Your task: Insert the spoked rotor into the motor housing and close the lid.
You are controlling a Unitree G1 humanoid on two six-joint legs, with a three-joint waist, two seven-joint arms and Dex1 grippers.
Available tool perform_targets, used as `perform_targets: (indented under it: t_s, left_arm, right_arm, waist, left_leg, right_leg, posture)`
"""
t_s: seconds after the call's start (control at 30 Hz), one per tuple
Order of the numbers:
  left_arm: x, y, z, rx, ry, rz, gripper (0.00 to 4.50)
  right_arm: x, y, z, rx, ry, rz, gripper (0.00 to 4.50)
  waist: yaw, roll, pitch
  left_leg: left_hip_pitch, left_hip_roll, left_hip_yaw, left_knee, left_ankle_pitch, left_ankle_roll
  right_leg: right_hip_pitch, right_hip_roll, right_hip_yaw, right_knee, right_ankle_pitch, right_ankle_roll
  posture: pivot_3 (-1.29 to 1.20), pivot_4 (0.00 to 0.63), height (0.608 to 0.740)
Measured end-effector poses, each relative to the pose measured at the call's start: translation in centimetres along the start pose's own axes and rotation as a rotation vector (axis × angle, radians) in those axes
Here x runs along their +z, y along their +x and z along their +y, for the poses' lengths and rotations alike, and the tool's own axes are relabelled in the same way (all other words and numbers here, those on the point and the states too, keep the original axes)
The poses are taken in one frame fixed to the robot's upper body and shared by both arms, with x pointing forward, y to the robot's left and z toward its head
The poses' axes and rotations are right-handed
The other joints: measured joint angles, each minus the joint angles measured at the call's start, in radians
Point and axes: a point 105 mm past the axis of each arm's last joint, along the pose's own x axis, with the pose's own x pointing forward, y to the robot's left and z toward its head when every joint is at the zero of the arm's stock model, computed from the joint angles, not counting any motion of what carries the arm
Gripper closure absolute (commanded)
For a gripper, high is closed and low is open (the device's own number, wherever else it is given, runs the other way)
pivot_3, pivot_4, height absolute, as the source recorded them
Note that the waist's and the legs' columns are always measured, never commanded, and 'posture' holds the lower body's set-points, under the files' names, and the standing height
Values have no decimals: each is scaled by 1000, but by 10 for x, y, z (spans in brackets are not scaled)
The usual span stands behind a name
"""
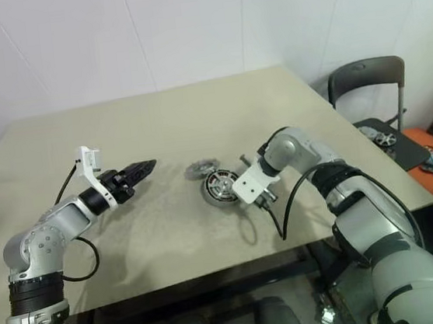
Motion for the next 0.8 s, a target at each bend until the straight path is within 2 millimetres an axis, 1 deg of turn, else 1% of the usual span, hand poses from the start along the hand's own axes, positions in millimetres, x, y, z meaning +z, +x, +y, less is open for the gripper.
perform_targets:
  t_s: [0.07,0.13,0.2,0.23,0.3,0.37,0.47,0.6,0.67,0.8]
  left_arm:
    - [0,0,0,-1,0,0,2175]
    - [0,0,0,-3,0,0,2175]
    - [-1,2,-1,-8,-4,0,2175]
    - [-2,3,-2,-14,-6,3,2175]
    - [-4,5,-4,-21,-10,8,2175]
    - [-6,7,-6,-31,-12,15,2175]
    - [-7,7,-5,-29,-16,18,2175]
    - [-5,8,-5,-32,-13,10,2175]
    - [-6,10,-7,-38,-18,11,2175]
    - [-10,12,-9,-48,-26,16,2175]
  right_arm:
    - [1,-1,-1,17,53,-15,4159]
    - [5,-4,-4,38,145,-44,4159]
    - [16,-7,-8,70,318,-119,4159]
    - [25,-11,-10,92,401,-166,4159]
    - [36,-17,-15,108,511,-228,4159]
    - [40,-24,-17,108,624,-269,4159]
    - [39,-31,-15,113,746,-282,4159]
    - [34,-33,-14,107,809,-260,4159]
    - [31,-33,-13,102,816,-236,4159]
    - [27,-36,-10,96,794,-198,4159]
  waist:
    - [1,0,0]
    - [4,0,0]
    - [6,0,1]
    - [8,1,1]
    - [9,1,1]
    - [11,1,1]
    - [13,1,1]
    - [9,1,1]
    - [7,1,1]
    - [9,1,1]
  left_leg:
    - [-2,0,-1,0,0,0]
    - [-4,0,-1,-1,0,0]
    - [-6,0,-2,-1,0,0]
    - [-8,0,-2,-2,0,0]
    - [-10,0,-3,-2,0,0]
    - [-12,-1,-3,-2,0,0]
    - [-13,-1,-3,-2,0,0]
    - [-18,-1,-3,-1,0,0]
    - [-22,-1,-3,-1,0,0]
    - [-23,-1,-3,-1,0,0]
  right_leg:
    - [-2,0,0,0,1,0]
    - [-5,0,0,0,4,1]
    - [-7,0,-1,0,4,0]
    - [-9,-1,-1,0,4,0]
    - [-10,-1,-2,-1,4,0]
    - [-11,-2,-2,-1,4,0]
    - [-12,-2,-3,-1,4,0]
    - [-17,-2,-3,-1,4,0]
    - [-22,-2,-3,0,5,0]
    - [-23,-2,-3,-1,5,0]
  posture:
    - [0,0,740]
    - [0,0,740]
    - [0,0,740]
    - [0,0,740]
    - [0,0,740]
    - [0,0,740]
    - [0,0,740]
    - [0,0,740]
    - [0,0,740]
    - [0,0,740]
